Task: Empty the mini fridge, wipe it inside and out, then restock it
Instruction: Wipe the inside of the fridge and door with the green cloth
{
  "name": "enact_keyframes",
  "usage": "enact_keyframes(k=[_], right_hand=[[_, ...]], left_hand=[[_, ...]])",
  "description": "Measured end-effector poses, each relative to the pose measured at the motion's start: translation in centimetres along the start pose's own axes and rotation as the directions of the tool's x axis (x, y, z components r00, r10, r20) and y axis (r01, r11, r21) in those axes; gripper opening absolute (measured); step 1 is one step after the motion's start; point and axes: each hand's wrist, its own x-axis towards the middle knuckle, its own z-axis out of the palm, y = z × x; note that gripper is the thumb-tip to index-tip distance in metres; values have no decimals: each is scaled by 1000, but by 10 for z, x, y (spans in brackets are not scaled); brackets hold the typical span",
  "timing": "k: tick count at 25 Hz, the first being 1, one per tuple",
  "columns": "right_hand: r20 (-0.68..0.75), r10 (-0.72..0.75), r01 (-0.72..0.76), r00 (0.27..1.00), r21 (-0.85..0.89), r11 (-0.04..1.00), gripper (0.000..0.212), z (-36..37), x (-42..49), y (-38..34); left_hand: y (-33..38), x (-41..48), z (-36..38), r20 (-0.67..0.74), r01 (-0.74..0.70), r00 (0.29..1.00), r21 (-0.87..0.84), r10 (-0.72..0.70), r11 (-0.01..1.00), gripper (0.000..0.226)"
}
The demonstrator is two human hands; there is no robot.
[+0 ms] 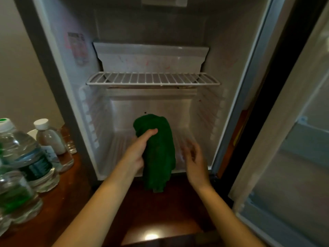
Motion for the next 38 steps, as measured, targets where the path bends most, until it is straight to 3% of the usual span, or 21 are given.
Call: enact_keyframes(k=[2, 5, 7, 10, 14, 15, 16, 19, 20, 23, 26, 30, 34, 36, 38], right_hand=[[-24, -96, 90, 995, -180, 980, 25, -3, -3, 26], [-22, -245, 209, 969, -453, 866, 29, 6, 5, 48], [-66, -252, 172, 965, -566, 806, 35, 11, 9, 57], [-129, -261, 155, 957, -531, 833, 32, 12, 8, 59], [-100, -319, 231, 942, -495, 838, 24, 16, 5, 61], [-93, -324, 236, 941, -505, 830, 25, 16, 5, 63], [-81, -326, 236, 942, -530, 815, 28, 16, 4, 64], [-58, -339, 251, 939, -559, 790, 54, 15, 3, 62], [-45, -326, 251, 944, -542, 802, 61, 14, 2, 60], [-26, -317, 256, 948, -528, 810, 67, 13, 0, 58], [-51, -367, 282, 929, -546, 789, 65, 14, 1, 61], [-48, -386, 292, 921, -569, 769, 54, 14, 6, 64], [-33, -313, 248, 949, -534, 809, 51, 14, 4, 62], [-27, -311, 253, 950, -516, 819, 54, 13, 2, 60], [-25, -301, 245, 953, -519, 819, 59, 12, -1, 59]], left_hand=[[-4, 23, 17, -17, -222, 974, 143, 227, 965, 38], [-7, 60, 69, 177, -563, 823, 376, 539, 736, 37], [-10, 86, 102, 190, -617, 780, 390, 596, 683, 29], [-27, 97, 118, 122, -648, 750, 332, 650, 686, 19], [-59, 68, 103, 290, -834, 530, 349, 797, 427, 33], [-55, 70, 105, 318, -847, 505, 361, 802, 390, 33], [-47, 79, 110, 308, -835, 521, 378, 796, 400, 29], [-13, 120, 126, -11, -630, 751, 290, 661, 721, 15], [-8, 130, 126, -85, -572, 791, 247, 606, 782, 15], [-17, 142, 119, -30, -515, 848, 183, 528, 837, 16], [-17, 136, 121, 54, -591, 803, 198, 594, 782, 16], [-13, 118, 131, 143, -773, 616, 295, 774, 561, 28], [-27, 107, 117, 301, -860, 464, 377, 833, 343, 16], [-25, 98, 109, 378, -855, 496, 369, 781, 365, 19], [-18, 88, 101, 364, -768, 637, 378, 680, 518, 18]])
